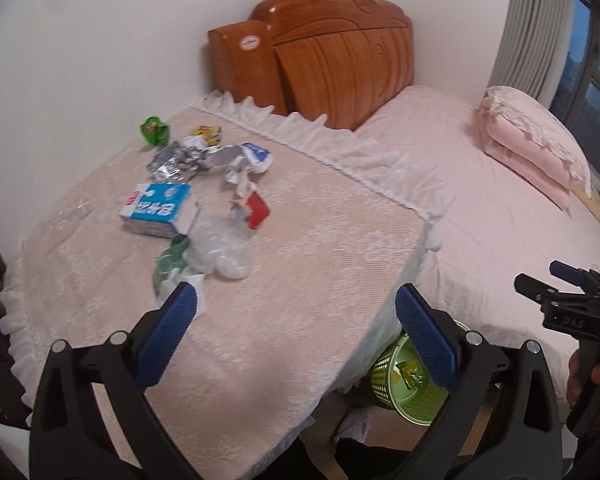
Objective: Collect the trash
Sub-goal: 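Drop the yellow foam net and snack bag into the green basket with both tools, then grasp the green-and-white bag with left tool while right tool grasps the clear plastic bag, then carry both bags to the green basket and release them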
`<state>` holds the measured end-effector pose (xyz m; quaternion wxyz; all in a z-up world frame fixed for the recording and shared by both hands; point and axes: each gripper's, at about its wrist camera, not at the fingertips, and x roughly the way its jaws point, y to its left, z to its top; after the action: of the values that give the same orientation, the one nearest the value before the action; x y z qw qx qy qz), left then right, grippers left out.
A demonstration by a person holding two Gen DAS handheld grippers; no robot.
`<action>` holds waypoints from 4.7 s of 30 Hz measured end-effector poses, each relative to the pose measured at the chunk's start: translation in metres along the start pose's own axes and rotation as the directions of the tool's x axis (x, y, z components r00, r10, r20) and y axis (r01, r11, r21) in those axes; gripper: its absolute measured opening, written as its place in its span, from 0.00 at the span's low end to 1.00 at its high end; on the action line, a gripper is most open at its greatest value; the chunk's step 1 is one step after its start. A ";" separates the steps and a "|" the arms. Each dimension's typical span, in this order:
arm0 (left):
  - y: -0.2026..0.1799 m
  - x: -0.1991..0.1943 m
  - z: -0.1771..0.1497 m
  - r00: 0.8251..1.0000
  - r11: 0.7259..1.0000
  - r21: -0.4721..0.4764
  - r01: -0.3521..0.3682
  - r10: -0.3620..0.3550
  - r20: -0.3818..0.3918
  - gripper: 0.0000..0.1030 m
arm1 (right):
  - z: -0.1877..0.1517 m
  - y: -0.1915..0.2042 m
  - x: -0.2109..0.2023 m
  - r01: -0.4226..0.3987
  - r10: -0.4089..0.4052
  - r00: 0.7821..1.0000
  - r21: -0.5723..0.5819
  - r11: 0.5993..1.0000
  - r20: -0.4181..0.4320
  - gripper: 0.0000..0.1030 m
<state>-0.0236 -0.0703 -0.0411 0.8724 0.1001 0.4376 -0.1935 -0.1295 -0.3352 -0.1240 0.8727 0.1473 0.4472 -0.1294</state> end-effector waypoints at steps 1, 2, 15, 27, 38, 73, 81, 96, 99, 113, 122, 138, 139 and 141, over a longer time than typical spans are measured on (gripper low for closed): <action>0.012 0.002 -0.001 1.000 1.000 -0.024 -0.015 0.015 -0.006 0.93 | 0.005 0.009 0.001 -0.005 0.005 1.000 -0.018 1.000 0.005 0.98; 0.023 0.003 -0.002 1.000 0.999 -0.045 -0.025 0.025 -0.011 0.93 | 0.010 0.020 0.002 -0.011 0.011 1.000 -0.040 0.999 0.009 0.98; 0.110 0.078 -0.019 0.986 0.998 -0.014 -0.067 0.064 -0.157 0.93 | 0.019 0.107 0.027 -0.097 0.087 0.993 -0.144 0.985 -0.076 0.98; 0.130 0.131 -0.005 0.982 0.997 -0.070 0.025 -0.037 -0.187 0.72 | 0.029 0.158 0.044 -0.141 0.126 0.983 -0.104 0.985 -0.135 0.98; 0.148 0.116 -0.009 0.987 0.993 -0.117 -0.025 0.006 -0.163 0.56 | 0.053 0.222 0.068 -0.235 0.213 0.964 -0.140 0.962 -0.157 0.98; 0.118 0.021 -0.033 0.999 0.987 -0.162 -0.010 0.003 -0.046 0.56 | 0.037 0.237 0.069 -0.328 0.285 0.936 -0.222 0.918 -0.205 0.21; 0.106 0.017 -0.033 0.998 0.990 -0.143 0.013 -0.021 -0.057 0.56 | 0.030 0.219 0.056 -0.336 0.297 0.935 -0.212 0.918 -0.193 0.16; -0.107 0.033 -0.005 0.937 0.889 0.296 0.349 -0.320 -0.141 0.56 | -0.053 -0.001 0.020 -0.039 0.044 0.979 0.026 0.999 -0.201 0.17; -0.143 0.038 -0.007 0.918 0.857 0.333 0.393 -0.348 -0.187 0.56 | -0.076 -0.037 0.041 0.008 0.014 0.964 0.079 0.997 -0.266 0.46; -0.243 0.057 -0.041 0.874 0.781 0.411 0.471 -0.351 -0.337 0.56 | -0.090 -0.143 0.015 0.182 -0.136 0.967 0.213 0.960 -0.215 0.91; -0.260 0.050 -0.048 0.876 0.765 0.440 0.469 -0.340 -0.342 0.92 | -0.086 -0.155 0.007 0.220 -0.180 0.965 0.215 0.951 -0.188 0.95; -0.193 0.050 -0.023 0.930 0.887 0.313 0.341 -0.268 -0.253 0.92 | -0.062 -0.110 0.016 0.166 -0.138 0.976 0.159 0.973 -0.169 0.95; -0.181 0.049 -0.020 0.938 0.902 0.294 0.317 -0.254 -0.235 0.92 | -0.058 -0.103 0.016 0.150 -0.125 0.979 0.153 0.977 -0.160 0.95; -0.153 0.043 -0.013 0.958 0.932 0.252 0.259 -0.215 -0.191 0.92 | -0.047 -0.084 0.017 0.112 -0.093 0.986 0.136 0.984 -0.141 0.95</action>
<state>-0.0749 -0.2148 -0.0840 0.7823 0.1814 0.4841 -0.3476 -0.1851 -0.3970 -0.1763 0.8201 0.1945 0.5012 -0.1959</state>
